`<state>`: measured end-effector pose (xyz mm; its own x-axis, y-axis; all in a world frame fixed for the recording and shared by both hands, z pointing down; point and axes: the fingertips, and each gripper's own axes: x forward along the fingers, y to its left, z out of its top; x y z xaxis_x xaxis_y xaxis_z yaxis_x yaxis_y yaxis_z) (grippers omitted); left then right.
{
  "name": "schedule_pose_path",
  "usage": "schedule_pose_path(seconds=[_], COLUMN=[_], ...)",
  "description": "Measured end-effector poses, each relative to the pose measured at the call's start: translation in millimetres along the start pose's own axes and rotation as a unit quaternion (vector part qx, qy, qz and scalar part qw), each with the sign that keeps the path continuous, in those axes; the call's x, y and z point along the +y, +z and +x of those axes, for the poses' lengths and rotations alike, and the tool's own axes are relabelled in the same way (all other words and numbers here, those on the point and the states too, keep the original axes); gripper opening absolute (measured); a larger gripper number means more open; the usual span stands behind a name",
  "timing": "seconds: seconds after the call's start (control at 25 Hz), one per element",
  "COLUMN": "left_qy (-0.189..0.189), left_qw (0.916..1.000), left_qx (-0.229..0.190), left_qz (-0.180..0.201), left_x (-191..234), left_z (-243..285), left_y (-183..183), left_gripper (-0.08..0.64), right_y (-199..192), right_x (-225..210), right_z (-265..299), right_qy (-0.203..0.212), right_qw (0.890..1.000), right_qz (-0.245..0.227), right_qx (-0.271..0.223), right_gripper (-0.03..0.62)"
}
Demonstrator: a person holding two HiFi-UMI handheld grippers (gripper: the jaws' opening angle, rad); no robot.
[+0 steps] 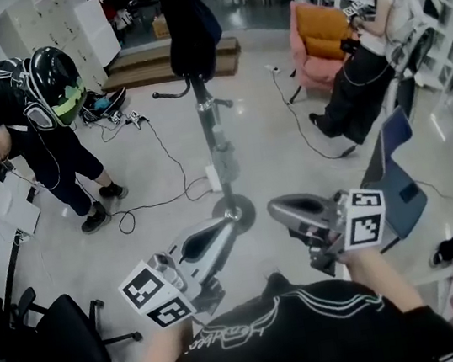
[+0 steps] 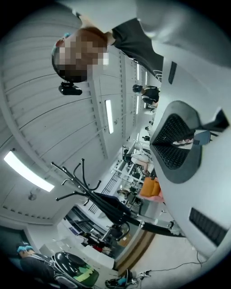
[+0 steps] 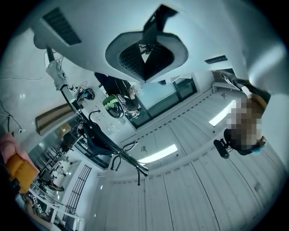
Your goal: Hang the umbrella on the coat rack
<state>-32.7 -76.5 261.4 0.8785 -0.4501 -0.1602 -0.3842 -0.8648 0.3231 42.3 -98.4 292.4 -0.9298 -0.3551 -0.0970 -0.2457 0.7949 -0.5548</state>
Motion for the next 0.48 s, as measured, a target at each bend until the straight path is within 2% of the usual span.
schedule_pose_path(seconds=[0.2,0.48], left_qy=[0.013,0.000], left_qw=[0.9999,1.0000], left_qx=[-0.002,-0.001], left_qz=[0.003,-0.006], left_x=[-4.4,-14.7], left_z=[-11.0,-18.9], left_y=[-3.6,-9.3], left_gripper=[-0.003,-0.003], right_y=[-8.3,-19.0], right_x=[6.8,15.0], right_z=[0.4,-1.5], right_qy=[-0.004,-0.008], right_qw=[1.000,1.000], right_qz=[0.004,0.003], right_qx=[0.000,0.001], right_gripper=[0.011,0.011])
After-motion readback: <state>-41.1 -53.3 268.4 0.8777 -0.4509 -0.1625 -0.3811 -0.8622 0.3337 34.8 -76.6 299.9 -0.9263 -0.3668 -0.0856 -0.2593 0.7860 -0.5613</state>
